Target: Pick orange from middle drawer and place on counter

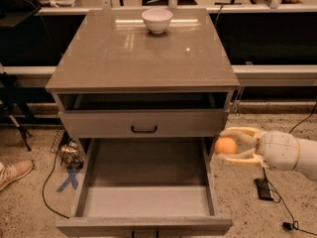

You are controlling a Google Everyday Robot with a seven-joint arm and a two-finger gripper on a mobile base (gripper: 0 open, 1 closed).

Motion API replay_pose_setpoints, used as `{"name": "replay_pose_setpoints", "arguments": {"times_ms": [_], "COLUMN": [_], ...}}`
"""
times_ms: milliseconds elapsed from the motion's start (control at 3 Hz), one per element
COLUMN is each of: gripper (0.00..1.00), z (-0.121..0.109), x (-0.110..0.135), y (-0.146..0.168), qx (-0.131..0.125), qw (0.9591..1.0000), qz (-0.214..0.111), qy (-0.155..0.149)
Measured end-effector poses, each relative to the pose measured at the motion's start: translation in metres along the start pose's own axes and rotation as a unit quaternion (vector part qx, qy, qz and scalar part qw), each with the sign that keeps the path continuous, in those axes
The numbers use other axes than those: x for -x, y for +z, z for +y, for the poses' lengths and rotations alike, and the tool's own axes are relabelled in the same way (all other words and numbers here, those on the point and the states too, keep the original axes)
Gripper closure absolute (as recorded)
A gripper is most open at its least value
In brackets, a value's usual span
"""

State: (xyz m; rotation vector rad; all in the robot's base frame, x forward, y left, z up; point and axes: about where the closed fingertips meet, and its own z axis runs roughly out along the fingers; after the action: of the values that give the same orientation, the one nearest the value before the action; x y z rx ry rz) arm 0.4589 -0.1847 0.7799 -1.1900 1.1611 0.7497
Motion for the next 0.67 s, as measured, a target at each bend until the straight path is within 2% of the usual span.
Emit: {"name": "replay_pose_setpoints", "arguments": {"times_ms": [333, 667], "gripper": [1.00, 1.00], "z": [-0.005, -0.035], "x": [0.006, 0.051], "y": [0.005, 0.012], "qx": [-0.006, -0.037], "qw": [0.9999, 0.9984], "qz": [-0.011, -0.031], "qy": [-0.003, -0.031]}}
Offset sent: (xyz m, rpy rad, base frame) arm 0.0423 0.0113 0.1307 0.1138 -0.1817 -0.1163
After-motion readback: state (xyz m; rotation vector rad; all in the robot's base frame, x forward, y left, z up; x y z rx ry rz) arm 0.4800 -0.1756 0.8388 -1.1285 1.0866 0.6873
